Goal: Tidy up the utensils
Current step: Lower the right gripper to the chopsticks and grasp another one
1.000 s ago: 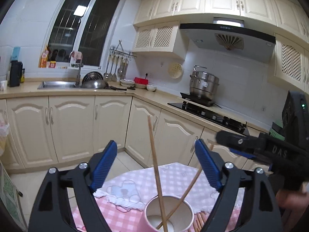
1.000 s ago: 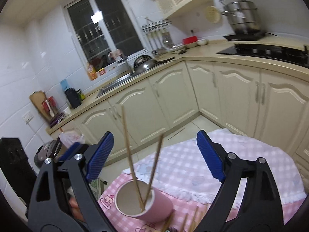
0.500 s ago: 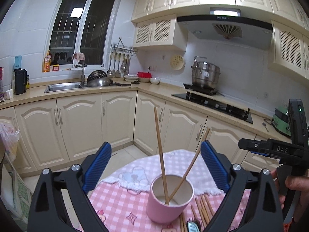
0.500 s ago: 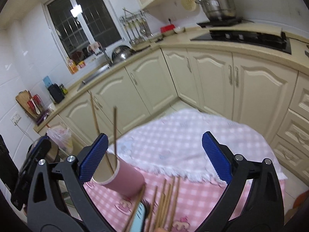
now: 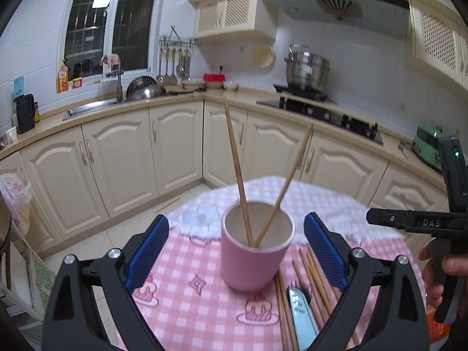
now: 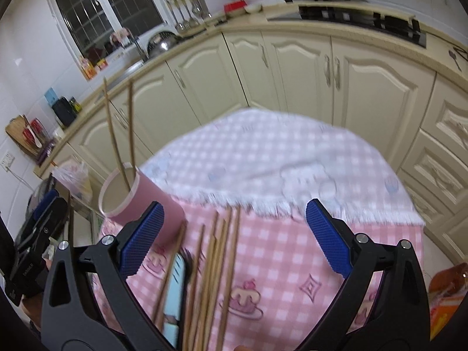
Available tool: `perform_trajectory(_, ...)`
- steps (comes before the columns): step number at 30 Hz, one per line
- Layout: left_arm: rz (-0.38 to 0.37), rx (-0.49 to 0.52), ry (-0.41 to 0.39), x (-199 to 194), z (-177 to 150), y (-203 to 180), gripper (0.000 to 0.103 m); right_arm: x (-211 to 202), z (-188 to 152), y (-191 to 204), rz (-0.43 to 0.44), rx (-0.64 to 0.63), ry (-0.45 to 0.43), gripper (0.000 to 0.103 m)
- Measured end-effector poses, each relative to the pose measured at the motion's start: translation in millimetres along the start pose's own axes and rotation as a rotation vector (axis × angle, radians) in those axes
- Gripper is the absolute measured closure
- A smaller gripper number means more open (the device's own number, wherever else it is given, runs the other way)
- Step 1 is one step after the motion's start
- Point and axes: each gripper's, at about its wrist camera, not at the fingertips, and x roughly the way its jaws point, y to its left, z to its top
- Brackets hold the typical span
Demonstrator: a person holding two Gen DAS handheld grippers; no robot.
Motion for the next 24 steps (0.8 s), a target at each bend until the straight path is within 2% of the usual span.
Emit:
perform_trajectory(6, -0.012, 0.030, 0.105, 12.9, -26.2, -3.8, 0.012, 11.3, -24.8, -6.9, -0.047, -0.012, 0.069, 0.007)
perform_trajectory(18, -0.006, 0.138, 0.352, 52.7, -83.4, -14.7, 0.012, 28.2, -47.3, -7.2, -0.108, -0.064, 0.153, 0.007)
perform_trajectory(24, -0.028, 0.165, 0.411, 62.9, -95.1, -22.0, 0.012, 38.2, -56.8, -4.9, -0.137, -0.100, 0.197, 0.007)
